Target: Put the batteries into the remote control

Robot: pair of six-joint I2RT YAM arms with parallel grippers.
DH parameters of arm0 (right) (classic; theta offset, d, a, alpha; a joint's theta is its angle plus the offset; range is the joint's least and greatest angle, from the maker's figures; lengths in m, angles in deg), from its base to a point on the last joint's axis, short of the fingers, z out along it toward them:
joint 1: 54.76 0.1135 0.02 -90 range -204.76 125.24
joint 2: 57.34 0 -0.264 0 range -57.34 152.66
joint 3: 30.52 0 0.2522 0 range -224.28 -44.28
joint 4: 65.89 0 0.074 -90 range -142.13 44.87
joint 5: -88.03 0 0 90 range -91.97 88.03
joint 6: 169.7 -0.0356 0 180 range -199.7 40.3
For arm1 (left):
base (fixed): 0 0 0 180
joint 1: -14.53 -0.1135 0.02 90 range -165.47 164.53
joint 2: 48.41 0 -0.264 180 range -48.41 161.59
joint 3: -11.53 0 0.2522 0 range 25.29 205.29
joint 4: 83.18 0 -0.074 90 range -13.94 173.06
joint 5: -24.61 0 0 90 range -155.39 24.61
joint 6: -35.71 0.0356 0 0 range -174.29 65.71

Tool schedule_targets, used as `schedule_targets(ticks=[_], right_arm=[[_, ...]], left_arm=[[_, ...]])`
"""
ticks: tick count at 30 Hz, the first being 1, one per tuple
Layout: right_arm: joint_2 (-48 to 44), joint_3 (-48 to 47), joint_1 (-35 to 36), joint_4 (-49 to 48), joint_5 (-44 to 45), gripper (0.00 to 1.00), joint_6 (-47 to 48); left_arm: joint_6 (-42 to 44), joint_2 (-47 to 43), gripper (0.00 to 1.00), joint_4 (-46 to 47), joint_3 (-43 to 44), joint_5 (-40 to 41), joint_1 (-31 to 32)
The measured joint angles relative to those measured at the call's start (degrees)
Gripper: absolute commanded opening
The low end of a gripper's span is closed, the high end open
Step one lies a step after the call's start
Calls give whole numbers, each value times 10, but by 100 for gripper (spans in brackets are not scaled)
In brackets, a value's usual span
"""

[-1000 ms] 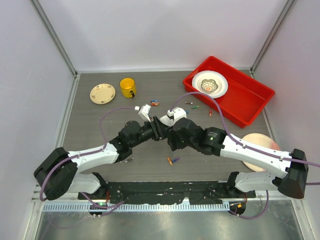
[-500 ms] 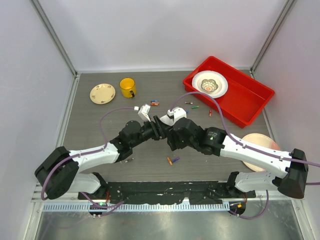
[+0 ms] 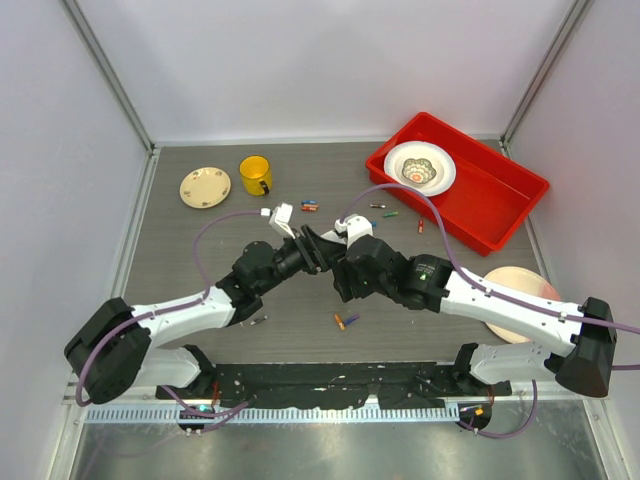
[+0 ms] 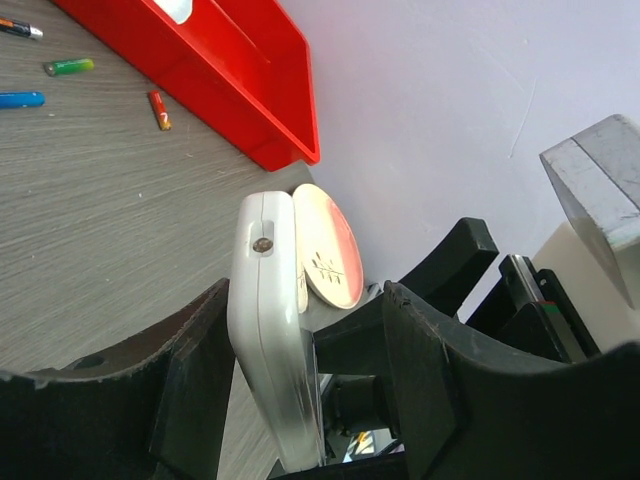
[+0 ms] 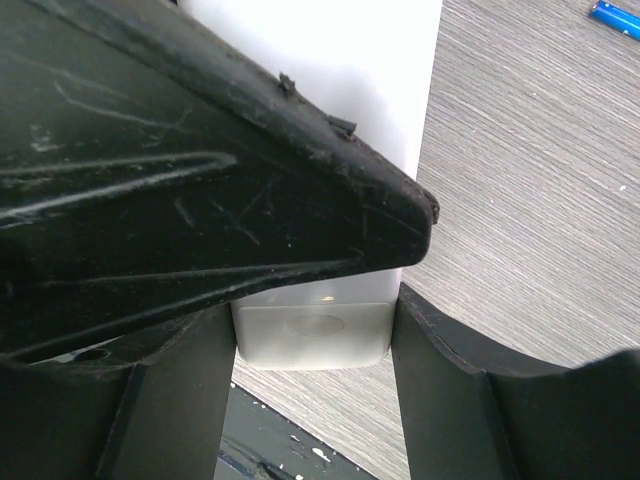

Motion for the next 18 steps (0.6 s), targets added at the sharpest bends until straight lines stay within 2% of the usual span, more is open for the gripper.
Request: schedule_targets(ticks=[11,15,18], right_arm=[[0,0,0,0,0,1,0],[0,0,0,0,0,1,0],[0,0,0,0,3,1,0]], left_arm=[[0,25,43,1,0,-23,0],[0,25,23,0,0,-25,0],[-2,25,17,2,0,-24,0]])
